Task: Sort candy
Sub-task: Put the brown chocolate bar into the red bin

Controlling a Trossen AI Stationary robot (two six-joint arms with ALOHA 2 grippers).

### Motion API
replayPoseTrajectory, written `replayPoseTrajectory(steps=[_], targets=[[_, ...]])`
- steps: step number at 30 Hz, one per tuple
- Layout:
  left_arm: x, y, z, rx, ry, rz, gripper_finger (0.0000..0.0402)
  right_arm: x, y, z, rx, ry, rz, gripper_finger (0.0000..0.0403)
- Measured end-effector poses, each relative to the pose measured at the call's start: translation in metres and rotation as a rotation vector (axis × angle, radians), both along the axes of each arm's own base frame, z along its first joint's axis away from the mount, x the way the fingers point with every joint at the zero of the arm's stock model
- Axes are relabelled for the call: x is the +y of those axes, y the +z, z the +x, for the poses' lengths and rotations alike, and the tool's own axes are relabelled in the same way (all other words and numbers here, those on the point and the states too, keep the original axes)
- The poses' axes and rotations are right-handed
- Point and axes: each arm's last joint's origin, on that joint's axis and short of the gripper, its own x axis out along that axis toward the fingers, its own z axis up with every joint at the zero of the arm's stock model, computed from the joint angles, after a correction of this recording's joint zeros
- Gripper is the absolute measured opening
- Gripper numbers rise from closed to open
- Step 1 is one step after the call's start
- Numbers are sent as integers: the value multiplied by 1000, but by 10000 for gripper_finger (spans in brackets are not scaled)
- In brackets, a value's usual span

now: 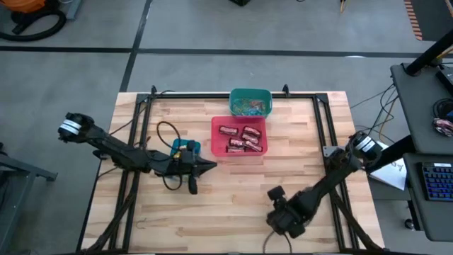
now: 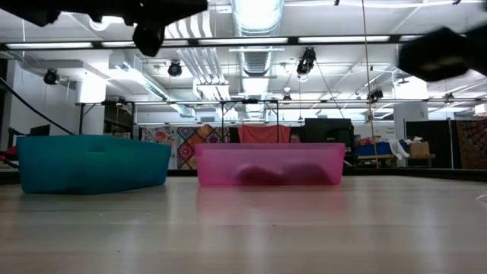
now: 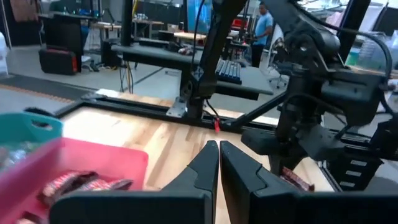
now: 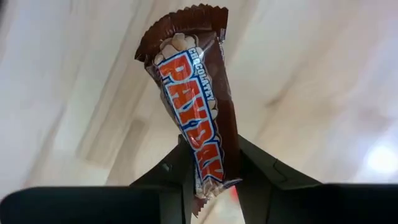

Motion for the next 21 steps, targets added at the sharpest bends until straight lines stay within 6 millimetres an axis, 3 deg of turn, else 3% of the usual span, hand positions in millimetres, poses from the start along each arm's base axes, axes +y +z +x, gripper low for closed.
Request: replayPoseTrajectory(steps=[4, 8, 16, 21], targets=[[6, 15, -16, 19, -1, 51, 1, -26, 24, 27, -70, -97, 50, 84], [12, 26, -32, 41, -2, 84, 1, -67, 47, 58, -133, -194, 66, 76], [16, 31, -42, 66, -2, 64, 1, -179, 83, 98, -226, -398, 32, 81], [15, 28, -40, 80, -2, 64, 1, -253, 86, 99, -243, -533, -10, 75]])
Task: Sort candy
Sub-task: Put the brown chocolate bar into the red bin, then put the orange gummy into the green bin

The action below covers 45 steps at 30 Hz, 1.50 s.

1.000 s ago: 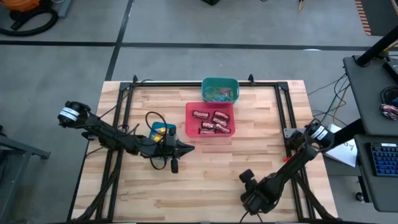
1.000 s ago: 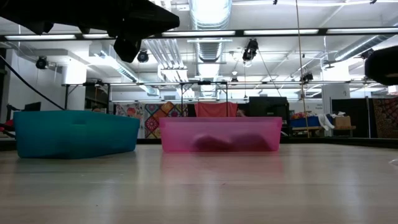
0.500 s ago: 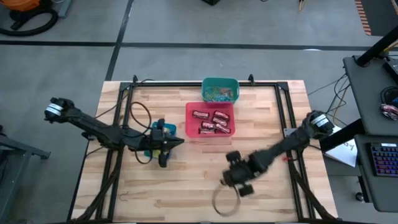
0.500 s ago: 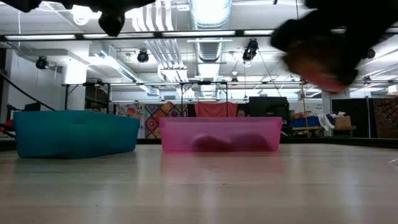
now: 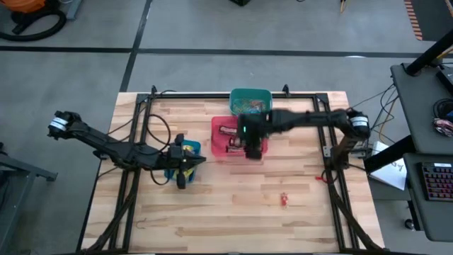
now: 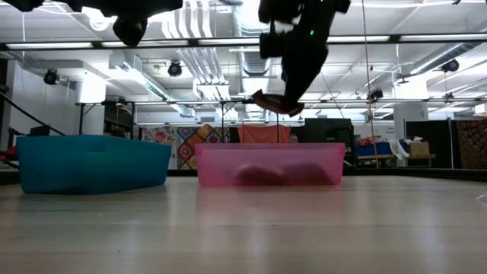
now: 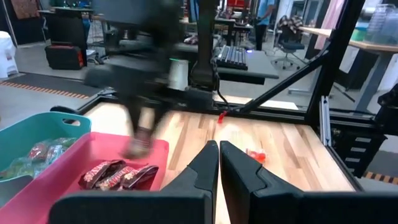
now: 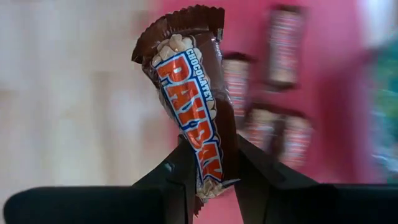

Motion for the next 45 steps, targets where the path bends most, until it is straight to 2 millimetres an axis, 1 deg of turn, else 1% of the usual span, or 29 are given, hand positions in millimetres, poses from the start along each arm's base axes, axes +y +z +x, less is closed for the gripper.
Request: replayPoseTrajectory(steps=[3, 5, 8, 12, 15, 20, 23, 30, 34, 42, 45], targets=[[0, -1, 1, 5, 1, 2, 1, -39, -2, -2, -15, -59, -26, 77], [-1, -3, 3, 7, 12, 4, 1, -59, -6, -2, -33, -92, -38, 80], [0, -4, 5, 5, 54, 8, 1, -78, -15, 2, -50, -94, -58, 79], [0, -4, 5, 5, 58, 8, 1, -91, -35, 11, -32, -98, -61, 75], [0, -4, 5, 5, 57, 5, 1, -94, -51, 15, 5, -146, -36, 77], [0, -5, 5, 6, 59, 6, 1, -96, -67, 21, 25, -209, -5, 84], [0, -5, 5, 6, 61, 6, 1, -97, -72, 23, 25, -247, 0, 92], [0, -5, 5, 7, 62, 0, 1, -98, -71, 25, -4, -302, -3, 125], [-1, -7, 6, 13, 63, -11, 1, -98, -67, 27, -35, -293, -11, 127], [-3, -15, 12, 47, 66, -19, 1, -97, -67, 27, -32, -296, -4, 128], [-3, -16, 13, 51, 67, -23, 1, -96, -67, 27, -39, -280, 26, 128]])
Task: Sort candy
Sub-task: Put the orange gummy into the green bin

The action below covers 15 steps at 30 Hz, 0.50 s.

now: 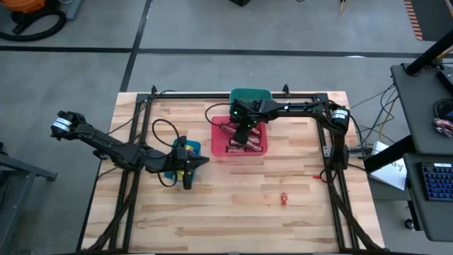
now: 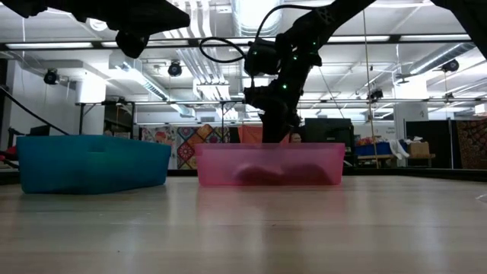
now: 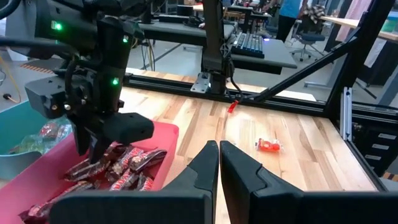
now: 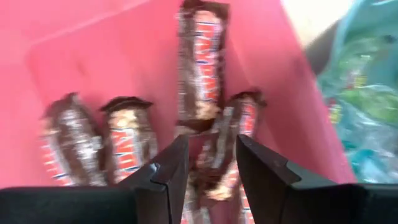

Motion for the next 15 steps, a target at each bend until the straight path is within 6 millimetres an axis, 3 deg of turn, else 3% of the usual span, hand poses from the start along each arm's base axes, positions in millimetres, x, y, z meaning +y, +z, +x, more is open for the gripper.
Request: replayPoseTrajectory(steps=[15], targets=[[0, 0, 0, 0, 1, 8, 1, 1, 1, 1, -29, -9, 53, 128]])
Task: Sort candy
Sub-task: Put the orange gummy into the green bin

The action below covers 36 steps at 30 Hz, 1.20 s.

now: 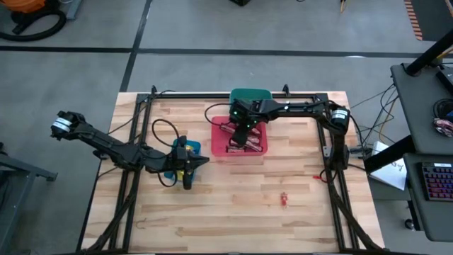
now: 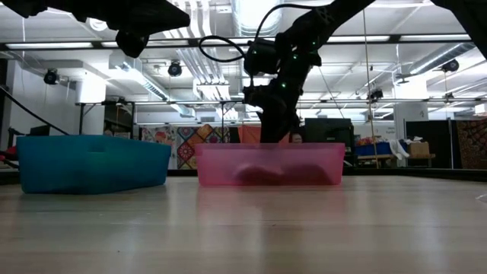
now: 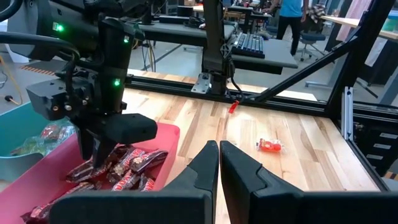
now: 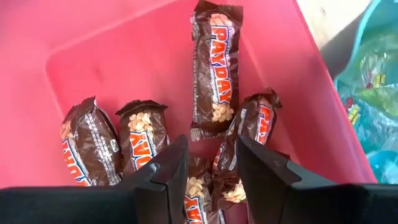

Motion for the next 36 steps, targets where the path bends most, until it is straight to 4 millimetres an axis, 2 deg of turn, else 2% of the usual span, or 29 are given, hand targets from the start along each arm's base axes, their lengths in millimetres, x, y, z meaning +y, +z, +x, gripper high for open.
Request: replayPoseTrajectory(steps=[5, 10, 17, 23, 29, 36], targets=[[0, 0, 0, 0, 0, 0, 1, 0, 8, 0, -12, -55, 23, 120], [0, 0, 0, 0, 0, 0, 1, 13, 41, -7, -9, -43, 30, 107], [0, 0, 0, 2, -2, 13, 1, 61, 82, -30, 27, 15, 81, 93], [0, 0, 0, 4, -3, 24, 1, 109, 101, -43, 32, 28, 132, 109], [0, 0, 0, 12, -8, 48, 1, 157, 102, -50, 89, 0, 200, 147], [0, -1, 0, 18, -11, 59, 1, 212, 83, -63, 267, -152, 258, 168]])
